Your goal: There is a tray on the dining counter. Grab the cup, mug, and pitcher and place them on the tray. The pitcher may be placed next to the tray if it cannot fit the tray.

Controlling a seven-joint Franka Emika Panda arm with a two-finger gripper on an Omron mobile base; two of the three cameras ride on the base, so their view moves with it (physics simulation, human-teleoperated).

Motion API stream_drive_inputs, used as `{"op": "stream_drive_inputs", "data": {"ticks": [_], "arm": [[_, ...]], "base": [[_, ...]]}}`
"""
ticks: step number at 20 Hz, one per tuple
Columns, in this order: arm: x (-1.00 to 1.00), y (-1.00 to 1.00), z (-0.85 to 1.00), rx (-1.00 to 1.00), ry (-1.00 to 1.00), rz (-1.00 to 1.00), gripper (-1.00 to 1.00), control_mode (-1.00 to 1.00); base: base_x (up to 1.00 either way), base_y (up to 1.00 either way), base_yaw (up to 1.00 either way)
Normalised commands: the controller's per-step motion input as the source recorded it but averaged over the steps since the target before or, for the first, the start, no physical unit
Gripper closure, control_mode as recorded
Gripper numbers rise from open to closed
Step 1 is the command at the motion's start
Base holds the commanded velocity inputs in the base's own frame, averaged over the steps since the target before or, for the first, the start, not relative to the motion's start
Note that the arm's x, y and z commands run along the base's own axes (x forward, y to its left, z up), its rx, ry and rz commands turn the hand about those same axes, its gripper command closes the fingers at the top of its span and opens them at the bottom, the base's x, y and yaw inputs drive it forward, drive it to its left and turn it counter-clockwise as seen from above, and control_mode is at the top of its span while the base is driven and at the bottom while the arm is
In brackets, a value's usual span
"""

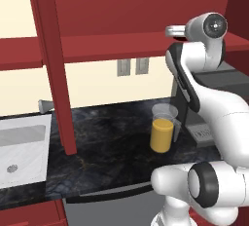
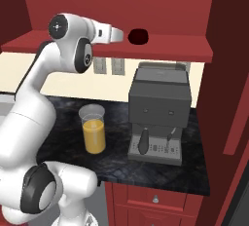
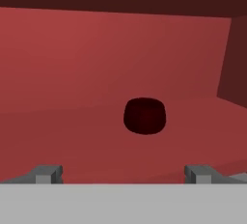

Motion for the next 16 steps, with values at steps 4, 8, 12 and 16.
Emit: {"op": "stream_drive_inputs", "data": {"ticks": [4, 8, 12, 16], "arm": [[0.17, 0.0, -0.01, 0.0, 0.0, 0.0, -1.0, -1.0], [0.21, 0.0, -0.01, 0.0, 0.0, 0.0, -1.0, -1.0], [0.17, 0.0, -0.03, 0.0, 0.0, 0.0, -1.0, -1.0], [0.17, -0.05, -0.08, 0.0, 0.0, 0.0, -1.0, -1.0]], "base": [[0.0, 0.0, 0.0], [0.0, 0.0, 0.0], [0.0, 0.0, 0.0], [0.0, 0.0, 0.0]]}}
